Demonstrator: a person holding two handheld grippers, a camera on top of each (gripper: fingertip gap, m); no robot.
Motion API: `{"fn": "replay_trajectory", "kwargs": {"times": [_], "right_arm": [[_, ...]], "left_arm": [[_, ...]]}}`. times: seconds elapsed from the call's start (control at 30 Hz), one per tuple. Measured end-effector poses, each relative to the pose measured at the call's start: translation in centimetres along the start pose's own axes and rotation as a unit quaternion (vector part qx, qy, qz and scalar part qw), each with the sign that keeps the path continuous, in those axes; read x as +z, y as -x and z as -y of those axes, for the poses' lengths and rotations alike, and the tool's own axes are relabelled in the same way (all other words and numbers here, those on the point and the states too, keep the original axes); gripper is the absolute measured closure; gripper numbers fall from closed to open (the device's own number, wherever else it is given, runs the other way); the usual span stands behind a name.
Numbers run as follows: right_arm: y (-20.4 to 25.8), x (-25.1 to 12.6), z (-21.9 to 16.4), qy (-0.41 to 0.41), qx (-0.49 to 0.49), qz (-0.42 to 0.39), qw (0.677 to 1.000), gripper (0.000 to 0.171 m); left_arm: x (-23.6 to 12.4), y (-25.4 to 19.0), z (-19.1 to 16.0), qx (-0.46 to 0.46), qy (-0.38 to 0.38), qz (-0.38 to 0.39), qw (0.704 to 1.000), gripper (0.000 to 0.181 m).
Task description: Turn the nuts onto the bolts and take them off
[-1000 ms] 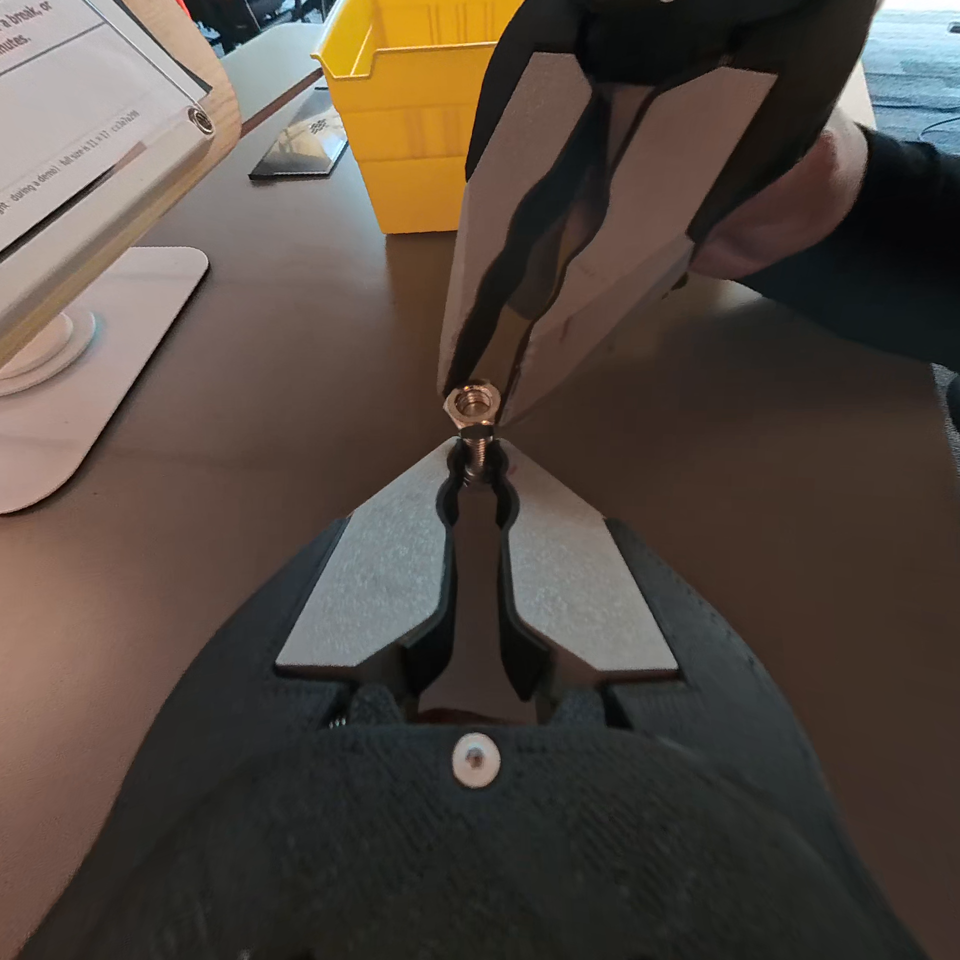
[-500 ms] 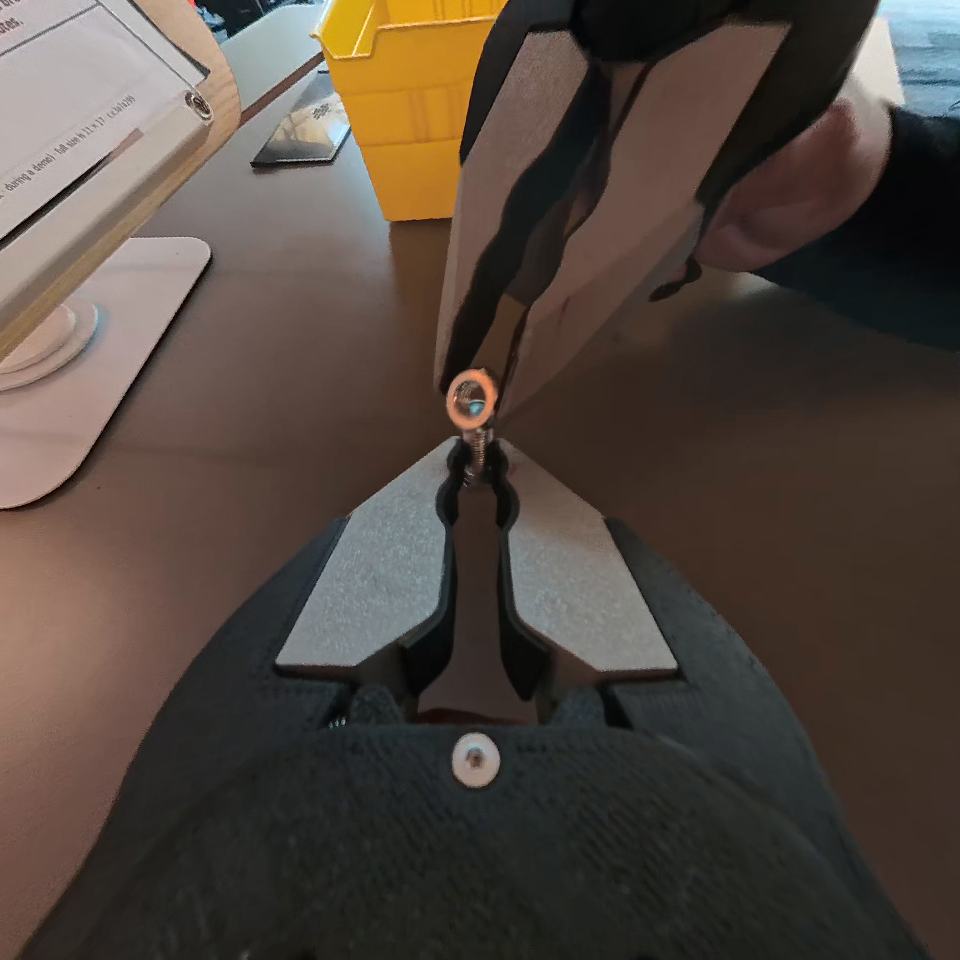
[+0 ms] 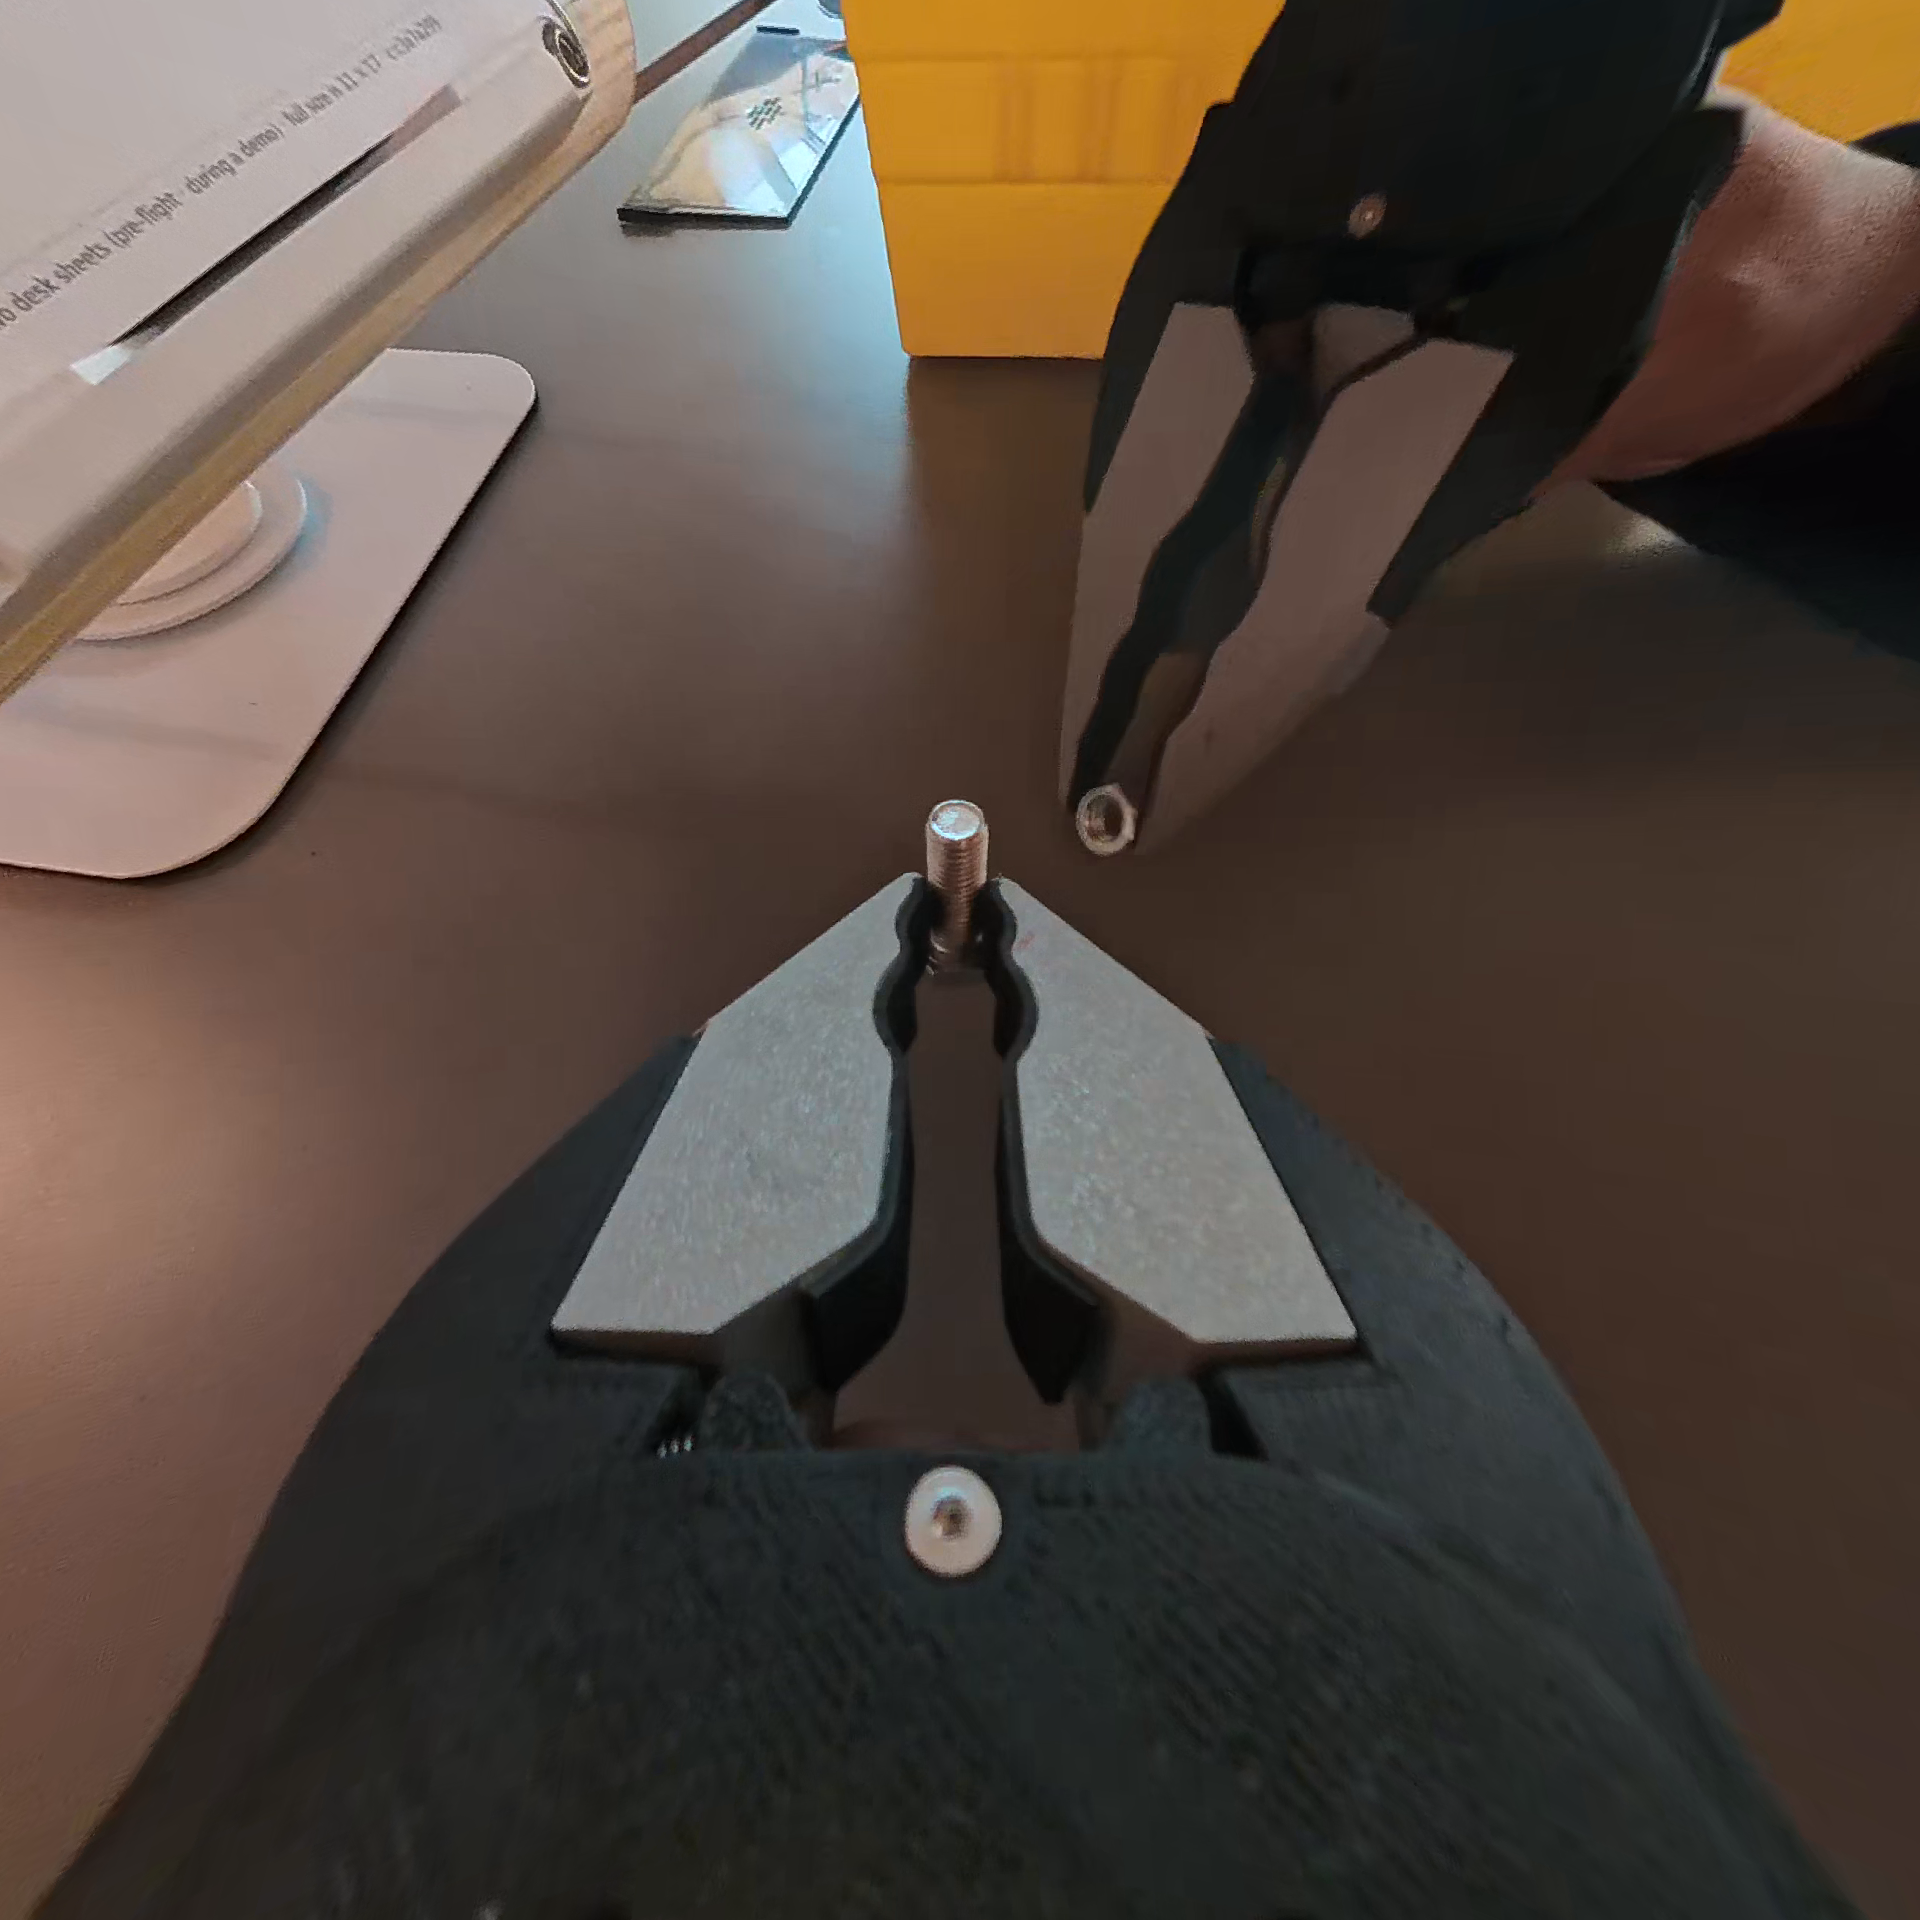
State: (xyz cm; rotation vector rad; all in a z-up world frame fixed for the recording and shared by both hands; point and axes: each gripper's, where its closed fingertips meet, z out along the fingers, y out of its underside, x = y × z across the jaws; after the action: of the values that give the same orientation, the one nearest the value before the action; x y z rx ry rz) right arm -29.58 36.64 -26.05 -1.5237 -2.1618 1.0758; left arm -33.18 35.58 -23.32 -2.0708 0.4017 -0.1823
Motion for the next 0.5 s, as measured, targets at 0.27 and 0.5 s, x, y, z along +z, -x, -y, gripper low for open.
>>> {"fn": "replay_trajectory", "kwargs": {"times": [0.27,0.5], "right_arm": [[-0.20,-0.15,-0.87,0.016,-0.020,-0.008,1.000,0.157],[0.01,-0.34,-1.08,0.020,-0.024,0.001,1.000,0.154]], "left_arm": [[-0.26,0.12,0.20,-0.005,-0.008,-0.003,1.000,0.174],[-0.19,-0.09,0.19,-0.003,-0.007,-0.007,1.000,0.174]]}}
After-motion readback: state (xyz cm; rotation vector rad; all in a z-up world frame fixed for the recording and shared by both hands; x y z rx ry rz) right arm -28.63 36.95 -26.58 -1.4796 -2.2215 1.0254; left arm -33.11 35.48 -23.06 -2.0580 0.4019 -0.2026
